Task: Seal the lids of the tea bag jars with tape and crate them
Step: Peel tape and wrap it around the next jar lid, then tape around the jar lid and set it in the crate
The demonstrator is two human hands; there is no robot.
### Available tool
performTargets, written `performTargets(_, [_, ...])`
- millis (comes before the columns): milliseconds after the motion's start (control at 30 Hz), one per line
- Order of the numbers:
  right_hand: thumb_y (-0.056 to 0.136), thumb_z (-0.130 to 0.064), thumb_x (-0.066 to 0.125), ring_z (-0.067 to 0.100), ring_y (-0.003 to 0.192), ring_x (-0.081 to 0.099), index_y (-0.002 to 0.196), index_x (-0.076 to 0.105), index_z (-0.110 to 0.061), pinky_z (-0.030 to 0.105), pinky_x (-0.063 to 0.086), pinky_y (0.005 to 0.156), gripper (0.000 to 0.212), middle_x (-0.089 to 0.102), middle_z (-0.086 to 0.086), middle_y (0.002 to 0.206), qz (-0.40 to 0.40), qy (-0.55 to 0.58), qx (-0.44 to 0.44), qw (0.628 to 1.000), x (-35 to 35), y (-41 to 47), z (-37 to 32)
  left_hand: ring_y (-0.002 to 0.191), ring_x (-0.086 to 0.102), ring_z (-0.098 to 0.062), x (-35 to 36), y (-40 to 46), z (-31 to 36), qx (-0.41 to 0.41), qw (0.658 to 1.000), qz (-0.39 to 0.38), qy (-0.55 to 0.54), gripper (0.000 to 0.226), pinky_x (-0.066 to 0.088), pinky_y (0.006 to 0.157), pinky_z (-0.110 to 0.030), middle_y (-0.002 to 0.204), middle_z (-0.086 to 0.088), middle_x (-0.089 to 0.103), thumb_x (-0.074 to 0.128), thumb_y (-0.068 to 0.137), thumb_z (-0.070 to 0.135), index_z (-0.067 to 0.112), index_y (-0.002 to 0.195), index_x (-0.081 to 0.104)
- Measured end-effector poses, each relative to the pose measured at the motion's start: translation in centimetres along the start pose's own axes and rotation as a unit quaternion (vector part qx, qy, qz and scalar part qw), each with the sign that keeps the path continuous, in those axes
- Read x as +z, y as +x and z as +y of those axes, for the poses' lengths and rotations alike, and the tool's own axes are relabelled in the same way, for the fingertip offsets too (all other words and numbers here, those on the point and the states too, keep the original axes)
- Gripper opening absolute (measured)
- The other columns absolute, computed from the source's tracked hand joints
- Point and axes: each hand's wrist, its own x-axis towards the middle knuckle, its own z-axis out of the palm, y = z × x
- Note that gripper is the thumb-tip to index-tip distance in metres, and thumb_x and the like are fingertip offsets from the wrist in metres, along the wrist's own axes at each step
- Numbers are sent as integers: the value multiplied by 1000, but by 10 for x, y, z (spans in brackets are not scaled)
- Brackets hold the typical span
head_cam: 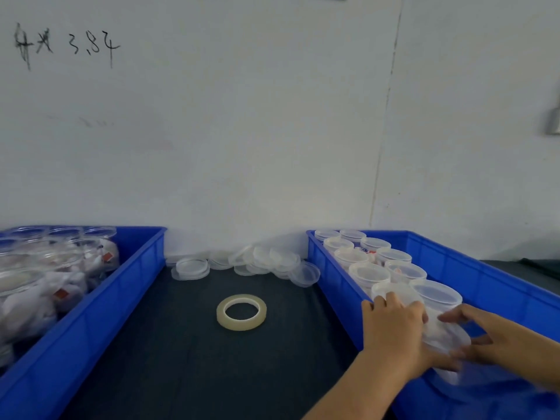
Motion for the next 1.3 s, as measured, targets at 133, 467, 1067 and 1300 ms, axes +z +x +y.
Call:
performTargets(133, [34,-75,79,10,91,69,111,56,-41,27,54,81,86,59,-17,114,-3,-33,-10,999,-4,-2,-8,124,39,-34,-5,-8,-8,9,999,-9,-30,71,28,104,-53,134,-15,46,65,76,68,24,131,53])
performTargets(467, [81,-41,73,13,97,59,118,58,-23,22,44,80,43,61,-2,118,119,-206,-26,971,50,27,-91,124,37,-29,-32,-51,-66,57,996,12,-72,50,28,108,-45,131,-11,47,62,91,46,21,133,54])
performTargets(1067, [94,-10,55,16,94,66,95,69,-14,21,50,77,14,69,4,98,-115,222,-345,905,254,54,-396,111,55,-13,-263,-254,-284,-378,883,114,254,45,37,77,-27,126,9,57,62,85,57,31,122,54])
performTargets(1300, [93,-11,51,21,102,55,123,56,-9,32,45,85,30,60,10,120,-181,134,-381,897,313,56,-487,134,41,-25,-271,-305,-355,-516,834,6,197,100,41,104,-37,152,-6,37,73,71,63,18,147,27])
